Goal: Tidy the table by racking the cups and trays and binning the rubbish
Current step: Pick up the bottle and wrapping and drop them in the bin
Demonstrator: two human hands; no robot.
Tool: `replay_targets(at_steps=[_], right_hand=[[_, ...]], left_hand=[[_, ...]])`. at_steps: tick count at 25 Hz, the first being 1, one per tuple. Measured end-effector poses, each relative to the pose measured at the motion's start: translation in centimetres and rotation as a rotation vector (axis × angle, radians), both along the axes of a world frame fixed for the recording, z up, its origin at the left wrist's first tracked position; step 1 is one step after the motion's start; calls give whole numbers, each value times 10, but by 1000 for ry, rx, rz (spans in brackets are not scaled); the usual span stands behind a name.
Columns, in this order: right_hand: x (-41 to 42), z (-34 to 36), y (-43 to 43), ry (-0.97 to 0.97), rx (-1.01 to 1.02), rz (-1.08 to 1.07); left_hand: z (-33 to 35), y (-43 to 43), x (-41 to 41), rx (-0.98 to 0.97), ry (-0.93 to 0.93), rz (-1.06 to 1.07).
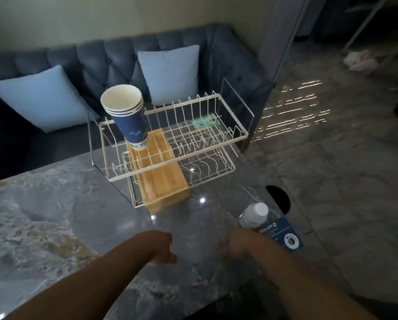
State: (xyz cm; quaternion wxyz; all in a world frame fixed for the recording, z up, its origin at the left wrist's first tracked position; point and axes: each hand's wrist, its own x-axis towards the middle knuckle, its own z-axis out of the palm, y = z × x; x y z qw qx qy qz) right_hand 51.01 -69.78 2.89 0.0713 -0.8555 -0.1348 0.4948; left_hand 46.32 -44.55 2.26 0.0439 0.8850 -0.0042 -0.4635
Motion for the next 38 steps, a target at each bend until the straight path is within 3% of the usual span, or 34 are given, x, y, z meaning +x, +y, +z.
replay_targets(at_steps=[5, 9, 11, 15, 18, 24, 33, 38], right_hand=[[-1, -1, -74, -61, -228, -178], [9, 8, -106, -171, -256, -322], [16, 12, -110, -253, -171, -433], [22, 16, -96, -442, 231, -706], [21, 9, -73, -487, 305, -729], [10, 3, -24, -531, 135, -471], [-22, 18, 130, -253, 236, -70], [-47, 30, 233, -267, 217, 185]], left_hand=[[6, -36, 13, 40, -65, -169], [10, -58, 20, 63, -101, -255], [12, -61, 23, 61, -98, -261], [13, -52, 22, 53, -106, -248], [11, -36, 16, 55, -114, -228], [-3, 13, -5, 46, -84, -116], [-16, 138, -70, -47, -49, 216], [-18, 222, -121, -78, -83, 431]])
